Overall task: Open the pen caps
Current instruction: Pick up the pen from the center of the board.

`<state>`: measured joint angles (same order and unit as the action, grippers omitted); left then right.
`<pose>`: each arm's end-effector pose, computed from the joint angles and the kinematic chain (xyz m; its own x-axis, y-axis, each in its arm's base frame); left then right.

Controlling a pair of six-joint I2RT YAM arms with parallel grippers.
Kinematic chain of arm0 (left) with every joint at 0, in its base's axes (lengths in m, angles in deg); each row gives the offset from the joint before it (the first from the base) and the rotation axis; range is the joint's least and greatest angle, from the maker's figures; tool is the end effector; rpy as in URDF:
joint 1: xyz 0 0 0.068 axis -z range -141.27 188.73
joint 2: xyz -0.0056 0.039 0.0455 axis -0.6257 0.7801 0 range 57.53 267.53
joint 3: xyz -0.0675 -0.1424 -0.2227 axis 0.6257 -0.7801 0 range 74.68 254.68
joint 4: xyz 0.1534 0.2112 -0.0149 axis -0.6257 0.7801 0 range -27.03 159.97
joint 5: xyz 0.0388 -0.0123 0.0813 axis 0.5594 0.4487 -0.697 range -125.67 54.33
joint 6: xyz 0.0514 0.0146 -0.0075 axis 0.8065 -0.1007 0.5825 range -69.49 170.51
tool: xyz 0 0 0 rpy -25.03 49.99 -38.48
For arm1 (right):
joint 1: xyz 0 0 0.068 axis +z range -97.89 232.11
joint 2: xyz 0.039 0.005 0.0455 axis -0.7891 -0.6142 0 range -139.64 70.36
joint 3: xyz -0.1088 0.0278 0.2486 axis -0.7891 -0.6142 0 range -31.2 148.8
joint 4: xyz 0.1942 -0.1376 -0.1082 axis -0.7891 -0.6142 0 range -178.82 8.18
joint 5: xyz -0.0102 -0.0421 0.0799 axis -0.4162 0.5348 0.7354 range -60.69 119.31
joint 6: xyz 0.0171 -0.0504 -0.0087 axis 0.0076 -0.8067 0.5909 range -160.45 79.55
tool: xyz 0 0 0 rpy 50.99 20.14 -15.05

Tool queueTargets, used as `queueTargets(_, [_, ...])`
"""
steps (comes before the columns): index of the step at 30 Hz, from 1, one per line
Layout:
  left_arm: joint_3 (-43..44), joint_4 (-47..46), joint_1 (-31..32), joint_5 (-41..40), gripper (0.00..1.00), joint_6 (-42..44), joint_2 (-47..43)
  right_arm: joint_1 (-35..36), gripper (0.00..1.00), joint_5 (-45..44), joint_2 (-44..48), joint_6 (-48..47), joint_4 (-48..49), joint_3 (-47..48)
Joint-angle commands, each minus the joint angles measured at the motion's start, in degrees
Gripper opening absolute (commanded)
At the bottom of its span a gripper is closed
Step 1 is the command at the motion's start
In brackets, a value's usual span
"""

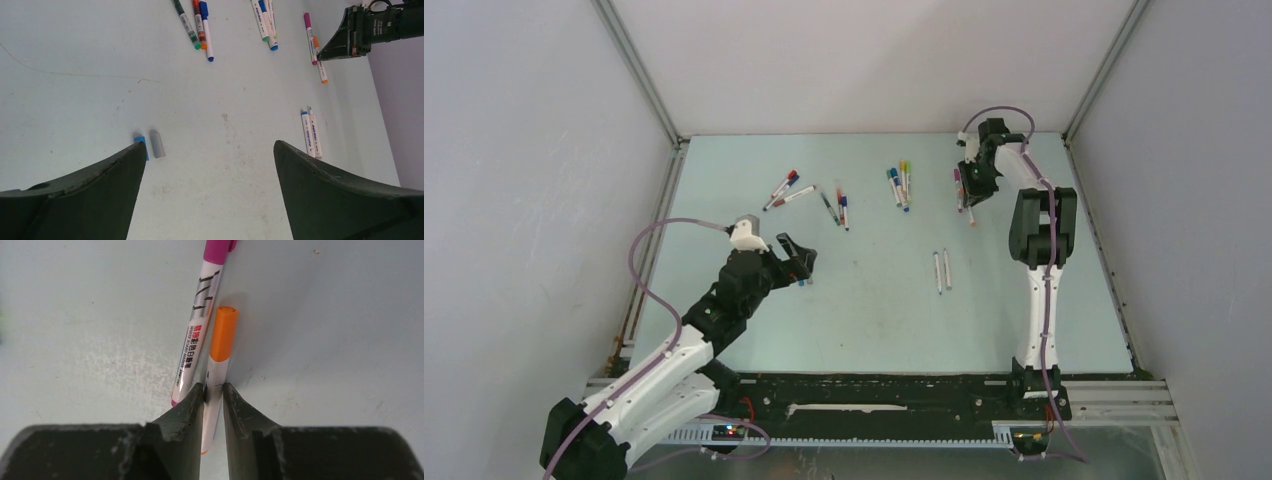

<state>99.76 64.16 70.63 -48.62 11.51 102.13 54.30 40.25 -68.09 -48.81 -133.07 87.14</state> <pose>0.1611 -0.0909 0.2351 -0.4455 -0.4452 -0.7767 0.0729 0.8467 -0.5271 0.5025 0.0259 0.1575 -0.9225 -0.1782 -0.3424 -0.2348 0.9631 0.1315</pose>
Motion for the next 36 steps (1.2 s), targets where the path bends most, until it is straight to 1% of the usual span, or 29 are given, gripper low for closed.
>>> queueTargets(1, [0.8, -1.9, -0.3, 1.3, 1.0, -0.1, -0.3, -0.2, 0.21, -5.7, 0.1, -2.4, -2.2, 0.0])
queueTargets(7, [-1.0, -5.4, -0.3, 5.2, 1.0, -1.2, -1.1, -0.6, 0.18, -8.0, 5.0, -4.5, -0.8, -6.9])
queueTargets(12, [-1.9, -7.4, -0.3, 7.1, 1.0, -2.4, -1.2, -0.7, 0.22, -8.8, 9.6, -6.1, 2.6, -15.4])
queueTargets(18, [-2.9, -9.0, -0.3, 8.8, 1.0, -3.9, -1.5, -1.7, 0.2, -6.4, 14.2, -6.9, 5.3, -24.9])
queueTargets(22, [-4.5, -12.6, -0.3, 11.2, 1.0, -5.6, -0.6, -1.7, 0.22, -3.7, 17.5, -7.7, 6.6, -30.0])
queueTargets(27, [-5.3, -17.9, -0.1, 15.1, 1.0, -8.0, 2.3, -1.7, 0.27, -3.4, 19.0, -8.1, 7.4, -33.3])
queueTargets(31, [-5.2, -20.3, 0.4, 16.5, 1.0, -9.0, 4.4, -2.5, 0.29, -3.3, 19.5, -8.0, 7.8, -34.9])
queueTargets(33, [-5.2, -21.3, 0.8, 16.7, 1.0, -9.5, 5.1, -3.5, 0.29, -3.3, 19.7, -8.0, 8.1, -35.7])
queueTargets(36, [-5.3, -22.8, 1.3, 17.2, 1.0, -10.0, 6.2, -3.8, 0.25, -3.4, 19.7, -8.0, 8.2, -36.4])
